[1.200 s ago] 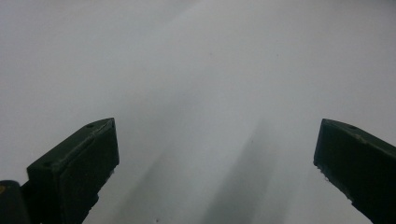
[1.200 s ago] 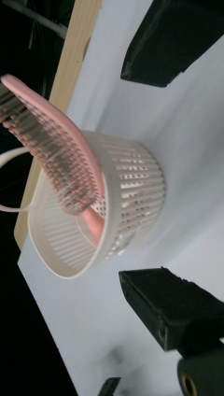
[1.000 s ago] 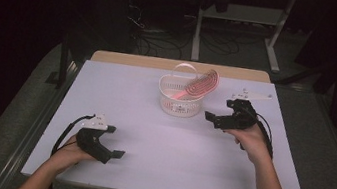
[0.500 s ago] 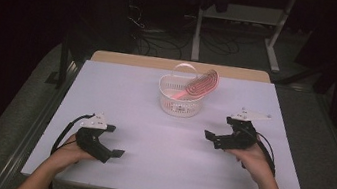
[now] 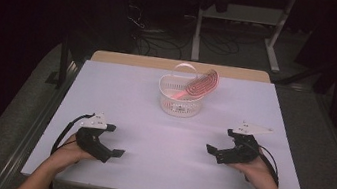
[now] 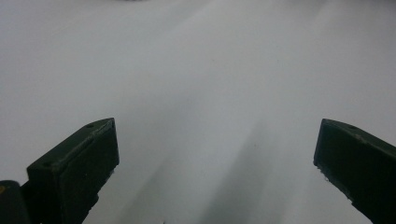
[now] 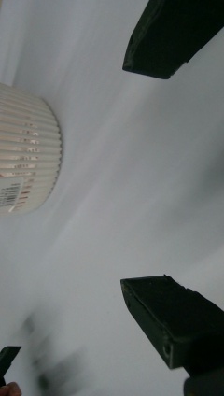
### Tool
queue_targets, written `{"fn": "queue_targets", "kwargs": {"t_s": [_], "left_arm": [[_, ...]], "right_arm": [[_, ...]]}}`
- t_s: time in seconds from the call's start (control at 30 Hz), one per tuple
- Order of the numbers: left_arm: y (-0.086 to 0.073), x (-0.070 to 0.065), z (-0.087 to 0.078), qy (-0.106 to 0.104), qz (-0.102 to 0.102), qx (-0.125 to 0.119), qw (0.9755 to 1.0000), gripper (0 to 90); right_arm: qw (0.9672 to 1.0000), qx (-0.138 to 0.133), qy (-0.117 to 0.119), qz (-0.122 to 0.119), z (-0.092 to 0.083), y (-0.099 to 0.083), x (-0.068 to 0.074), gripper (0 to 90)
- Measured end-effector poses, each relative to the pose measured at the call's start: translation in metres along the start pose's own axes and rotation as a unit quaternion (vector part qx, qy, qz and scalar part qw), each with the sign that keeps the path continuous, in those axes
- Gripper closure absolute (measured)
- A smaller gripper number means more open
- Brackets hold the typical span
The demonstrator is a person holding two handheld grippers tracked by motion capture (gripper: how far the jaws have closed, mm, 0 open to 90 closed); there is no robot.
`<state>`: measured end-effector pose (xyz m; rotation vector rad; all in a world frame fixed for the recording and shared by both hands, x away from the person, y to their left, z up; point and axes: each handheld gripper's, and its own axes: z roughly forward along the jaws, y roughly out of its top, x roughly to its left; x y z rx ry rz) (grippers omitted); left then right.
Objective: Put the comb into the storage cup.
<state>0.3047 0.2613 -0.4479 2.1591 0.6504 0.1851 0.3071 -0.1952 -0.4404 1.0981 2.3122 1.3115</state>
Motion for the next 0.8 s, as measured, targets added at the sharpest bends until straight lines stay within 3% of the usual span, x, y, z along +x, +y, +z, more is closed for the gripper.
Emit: {"fn": "queue_targets", "kwargs": {"t_s": [0.4,0.8], "left_arm": [[0.0,-0.001,0.001,-0.002,0.004,0.001,1.0,0.0],[-0.001,0.0,0.001,-0.002,0.007,0.001,1.0,0.0]], "right_arm": [[0.9999,0.01,0.003,-0.001,-0.006,-0.027,0.009,0.0],[0.9992,0.031,-0.001,-0.025,-0.007,-0.032,0.009,0.0]]}}
